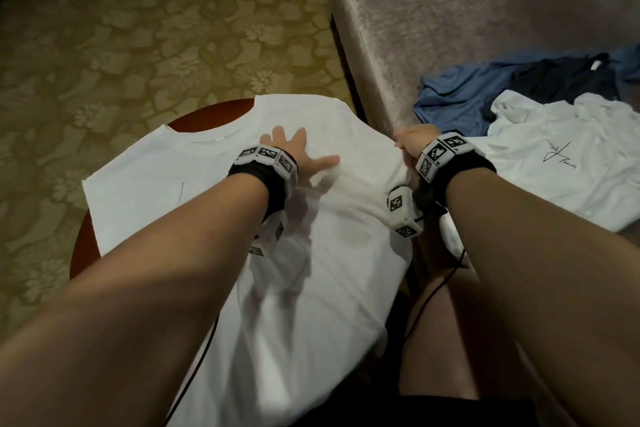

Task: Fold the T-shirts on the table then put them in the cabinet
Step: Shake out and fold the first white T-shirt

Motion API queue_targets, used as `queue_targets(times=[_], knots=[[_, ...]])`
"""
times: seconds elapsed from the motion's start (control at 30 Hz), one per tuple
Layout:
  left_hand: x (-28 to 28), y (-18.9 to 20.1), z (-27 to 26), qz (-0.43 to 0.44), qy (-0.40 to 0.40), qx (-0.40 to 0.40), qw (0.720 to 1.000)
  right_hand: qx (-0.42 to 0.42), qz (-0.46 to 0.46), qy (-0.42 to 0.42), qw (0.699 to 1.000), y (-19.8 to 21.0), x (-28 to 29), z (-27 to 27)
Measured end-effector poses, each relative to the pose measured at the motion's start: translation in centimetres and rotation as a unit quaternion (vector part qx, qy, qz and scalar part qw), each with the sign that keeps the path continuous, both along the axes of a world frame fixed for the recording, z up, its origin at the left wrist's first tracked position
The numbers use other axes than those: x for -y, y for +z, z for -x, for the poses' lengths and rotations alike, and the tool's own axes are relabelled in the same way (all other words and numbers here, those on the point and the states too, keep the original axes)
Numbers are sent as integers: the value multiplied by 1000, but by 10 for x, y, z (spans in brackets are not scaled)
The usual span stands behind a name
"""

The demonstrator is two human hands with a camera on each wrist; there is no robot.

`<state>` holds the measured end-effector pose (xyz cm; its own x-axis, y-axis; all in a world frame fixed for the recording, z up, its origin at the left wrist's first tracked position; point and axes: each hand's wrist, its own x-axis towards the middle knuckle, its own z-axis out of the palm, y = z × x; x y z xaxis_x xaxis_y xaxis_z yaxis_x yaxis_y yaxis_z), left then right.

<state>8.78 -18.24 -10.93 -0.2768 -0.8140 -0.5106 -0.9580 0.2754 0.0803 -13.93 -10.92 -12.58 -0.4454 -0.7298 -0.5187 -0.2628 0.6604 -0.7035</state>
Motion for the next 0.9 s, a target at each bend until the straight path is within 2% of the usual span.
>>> queue_targets(times=[0.1, 0.2, 0.33, 0.47, 0.57, 0.67, 0.7, 0.8, 0.9], knots=[[20, -3, -5, 27, 6, -5, 1000, -15, 18, -19, 1000, -3, 4, 1], [35, -6, -13, 10, 25, -9, 1000, -30, 20, -26, 999, -5, 8, 1], [47, -4, -8, -8, 33, 13, 999, -25, -40, 19, 999, -10, 10, 2], [54, -2, 2, 8, 34, 34, 999, 97, -140, -35, 985, -15, 11, -3], [56, -3, 5, 23, 31, 38, 999, 169, -186, -13, 968, -17, 10, -3], [59, -1, 5, 8, 34, 32, 999, 202, -185, 6, 962, -9, 6, -2], [59, -1, 5, 5, 31, 30, 999, 184, -173, 2, 967, -5, 6, -4], [55, -7, 8, 24, 1, 13, 1000, 47, -87, 1, 995, 8, 11, -6], [42, -13, 8, 33, -13, -6, 999, -8, 22, -20, 1000, 19, 10, -12]])
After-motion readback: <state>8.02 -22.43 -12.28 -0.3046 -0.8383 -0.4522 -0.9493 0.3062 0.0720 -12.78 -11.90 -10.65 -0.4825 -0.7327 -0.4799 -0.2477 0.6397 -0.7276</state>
